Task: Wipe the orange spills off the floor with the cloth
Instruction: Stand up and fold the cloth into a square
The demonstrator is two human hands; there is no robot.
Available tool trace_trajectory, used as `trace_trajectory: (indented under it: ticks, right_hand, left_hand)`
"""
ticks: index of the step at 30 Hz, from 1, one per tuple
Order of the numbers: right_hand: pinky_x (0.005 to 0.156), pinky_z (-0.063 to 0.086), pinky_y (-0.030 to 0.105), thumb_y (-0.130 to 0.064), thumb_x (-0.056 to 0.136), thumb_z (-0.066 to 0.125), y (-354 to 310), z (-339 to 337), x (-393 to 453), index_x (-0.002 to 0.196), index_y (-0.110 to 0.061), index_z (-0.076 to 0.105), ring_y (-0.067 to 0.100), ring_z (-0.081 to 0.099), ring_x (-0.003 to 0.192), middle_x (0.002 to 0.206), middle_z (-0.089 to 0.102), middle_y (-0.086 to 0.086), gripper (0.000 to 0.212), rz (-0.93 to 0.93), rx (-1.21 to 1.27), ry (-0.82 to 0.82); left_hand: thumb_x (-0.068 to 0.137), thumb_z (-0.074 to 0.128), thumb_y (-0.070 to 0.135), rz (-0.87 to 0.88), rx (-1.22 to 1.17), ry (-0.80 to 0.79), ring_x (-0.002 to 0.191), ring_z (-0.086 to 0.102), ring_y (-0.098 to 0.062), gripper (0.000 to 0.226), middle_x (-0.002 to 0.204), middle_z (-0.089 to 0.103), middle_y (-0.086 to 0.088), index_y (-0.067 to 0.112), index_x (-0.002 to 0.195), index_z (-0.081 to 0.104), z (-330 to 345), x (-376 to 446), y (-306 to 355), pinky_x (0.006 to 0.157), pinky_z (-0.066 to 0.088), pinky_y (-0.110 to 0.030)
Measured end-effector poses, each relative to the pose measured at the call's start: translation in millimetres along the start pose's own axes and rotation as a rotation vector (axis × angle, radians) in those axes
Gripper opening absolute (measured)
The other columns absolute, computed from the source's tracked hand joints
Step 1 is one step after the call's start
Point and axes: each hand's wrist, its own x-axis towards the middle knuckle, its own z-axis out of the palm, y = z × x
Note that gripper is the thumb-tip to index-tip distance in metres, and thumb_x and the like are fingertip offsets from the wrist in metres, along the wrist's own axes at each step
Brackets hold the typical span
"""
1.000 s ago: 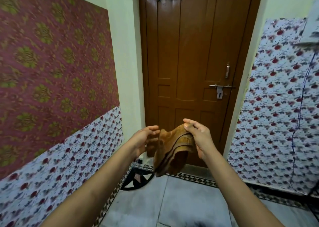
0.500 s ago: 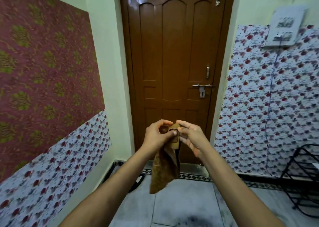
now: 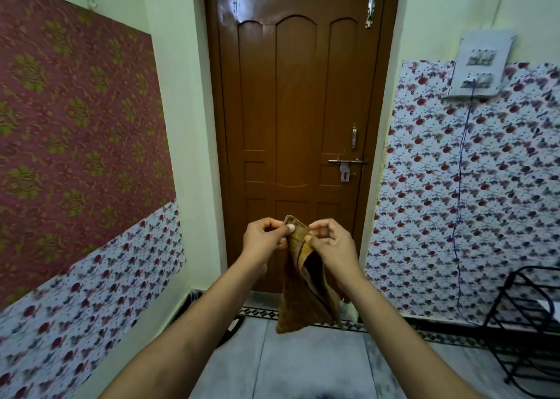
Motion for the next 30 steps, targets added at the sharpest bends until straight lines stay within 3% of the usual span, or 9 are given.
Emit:
trace_trajectory:
  ticks: [3, 6, 10, 13, 15, 18, 23, 27, 30]
  right_hand:
    - [0.061, 0.045, 0.01, -0.02, 0.083, 0.067, 3, -6, -2, 0.088, -0.024, 0.064, 0.007, 0.061, 0.08, 0.089, 0.064, -0.007, 0.007, -0.111, -0.263, 0.0]
    - [0.064, 0.047, 0.019, -0.029, 0.081, 0.071, 6, -12, -2, 0.08, -0.027, 0.064, 0.007, 0.062, 0.078, 0.085, 0.066, -0.008, 0.007, -0.119, -0.294, 0.016]
    - [0.057, 0.046, 0.021, -0.02, 0.084, 0.068, 4, -16, 2, 0.074, -0.019, 0.062, 0.012, 0.061, 0.07, 0.074, 0.065, 0.0, 0.011, 0.081, -0.07, -0.063]
    - [0.045, 0.041, 0.015, -0.014, 0.087, 0.062, 5, -28, 7, 0.076, -0.012, 0.063, 0.011, 0.056, 0.06, 0.067, 0.06, 0.001, 0.011, 0.186, 0.034, -0.012]
    - [0.055, 0.049, 0.022, -0.017, 0.087, 0.062, 9, -37, 11, 0.072, -0.013, 0.062, 0.015, 0.057, 0.066, 0.067, 0.059, 0.002, 0.015, 0.202, 0.041, 0.051]
    - [0.07, 0.053, 0.038, -0.021, 0.087, 0.061, 17, -51, 19, 0.074, -0.013, 0.061, 0.02, 0.059, 0.074, 0.074, 0.061, 0.004, 0.016, 0.229, -0.049, 0.12]
    - [0.063, 0.043, 0.029, -0.028, 0.088, 0.058, 25, -71, 32, 0.086, -0.009, 0.064, 0.013, 0.049, 0.07, 0.086, 0.062, 0.006, 0.02, 0.229, -0.278, 0.25]
    - [0.061, 0.038, 0.03, -0.023, 0.091, 0.056, 29, -78, 39, 0.084, -0.011, 0.056, 0.017, 0.048, 0.07, 0.08, 0.055, 0.005, 0.014, 0.223, -0.28, 0.273]
    - [0.06, 0.037, 0.03, -0.02, 0.093, 0.054, 31, -75, 38, 0.085, -0.012, 0.053, 0.018, 0.048, 0.072, 0.077, 0.052, 0.002, 0.012, 0.2, -0.248, 0.284]
  left_hand:
    - [0.082, 0.07, 0.014, -0.005, -0.018, 0.052, 0.073, 0.062, -0.012, 0.007, 0.079, 0.065, -0.003, 0.013, 0.077, 0.065, 11, -3, 5, 0.054, 0.047, -0.016]
    - [0.082, 0.07, 0.014, 0.001, 0.0, 0.062, 0.071, 0.061, -0.011, 0.007, 0.077, 0.065, -0.002, 0.013, 0.076, 0.066, 21, -5, 9, 0.058, 0.049, -0.019]
    - [0.082, 0.07, 0.017, -0.032, 0.007, 0.028, 0.073, 0.062, -0.012, 0.007, 0.08, 0.066, -0.004, 0.013, 0.079, 0.066, 28, -5, 8, 0.064, 0.05, -0.024]
    - [0.086, 0.066, 0.02, -0.089, -0.014, 0.051, 0.076, 0.061, -0.016, 0.011, 0.081, 0.065, -0.005, 0.013, 0.078, 0.064, 24, -3, 4, 0.068, 0.051, -0.027]
    - [0.088, 0.064, 0.021, -0.105, -0.021, 0.128, 0.079, 0.06, -0.017, 0.015, 0.079, 0.063, -0.004, 0.013, 0.075, 0.063, 15, 1, 4, 0.075, 0.05, -0.03]
    - [0.09, 0.06, 0.022, -0.124, 0.017, 0.23, 0.08, 0.055, -0.019, 0.022, 0.076, 0.058, -0.003, 0.015, 0.07, 0.058, -3, 12, 6, 0.082, 0.045, -0.036]
    - [0.093, 0.057, 0.023, -0.124, -0.009, 0.324, 0.098, 0.062, -0.03, 0.021, 0.097, 0.064, -0.014, 0.016, 0.073, 0.054, -32, 28, 13, 0.093, 0.05, -0.045]
    - [0.092, 0.057, 0.011, -0.097, 0.046, 0.313, 0.095, 0.065, -0.033, 0.014, 0.105, 0.064, -0.018, 0.021, 0.083, 0.052, -42, 37, 13, 0.086, 0.055, -0.046]
    - [0.09, 0.055, 0.003, -0.04, 0.13, 0.304, 0.092, 0.066, -0.032, 0.03, 0.105, 0.062, -0.019, 0.031, 0.087, 0.047, -42, 37, 13, 0.08, 0.057, -0.048]
